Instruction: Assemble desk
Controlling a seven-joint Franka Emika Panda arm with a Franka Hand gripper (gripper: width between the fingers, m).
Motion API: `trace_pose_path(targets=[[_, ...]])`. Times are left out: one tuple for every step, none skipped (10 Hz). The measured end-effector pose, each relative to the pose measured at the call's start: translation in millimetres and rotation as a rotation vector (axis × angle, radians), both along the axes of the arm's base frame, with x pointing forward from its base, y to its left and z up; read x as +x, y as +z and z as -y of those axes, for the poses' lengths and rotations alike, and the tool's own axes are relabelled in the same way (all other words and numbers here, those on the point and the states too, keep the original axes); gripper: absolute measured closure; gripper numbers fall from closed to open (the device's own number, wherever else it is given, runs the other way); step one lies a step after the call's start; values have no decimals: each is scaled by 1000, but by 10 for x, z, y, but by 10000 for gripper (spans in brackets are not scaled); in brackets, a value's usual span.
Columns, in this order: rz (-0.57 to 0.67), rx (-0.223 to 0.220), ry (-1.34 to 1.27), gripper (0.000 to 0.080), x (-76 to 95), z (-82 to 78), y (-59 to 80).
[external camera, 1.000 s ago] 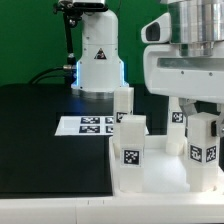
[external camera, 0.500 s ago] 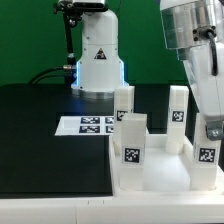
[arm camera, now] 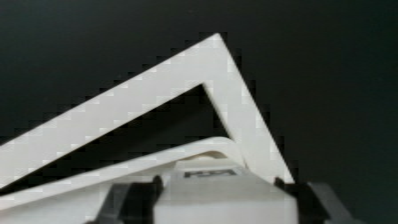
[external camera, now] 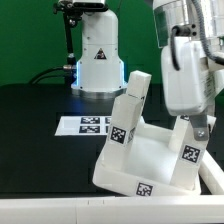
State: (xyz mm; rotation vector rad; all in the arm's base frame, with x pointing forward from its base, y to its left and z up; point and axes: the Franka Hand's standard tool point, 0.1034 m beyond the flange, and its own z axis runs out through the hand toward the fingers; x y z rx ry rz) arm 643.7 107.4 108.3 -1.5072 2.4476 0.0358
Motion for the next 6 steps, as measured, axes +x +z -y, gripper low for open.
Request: trace_pose_path(targets=[[7, -2, 6, 508, 9, -7, 18], [28, -2, 21, 334, 22, -20, 104], [56, 3, 32, 180, 27, -3, 247], [83, 7, 47, 180, 73, 48, 393], [100, 12, 50, 159, 102, 76, 487], [93, 11, 53, 152, 87, 54, 445]])
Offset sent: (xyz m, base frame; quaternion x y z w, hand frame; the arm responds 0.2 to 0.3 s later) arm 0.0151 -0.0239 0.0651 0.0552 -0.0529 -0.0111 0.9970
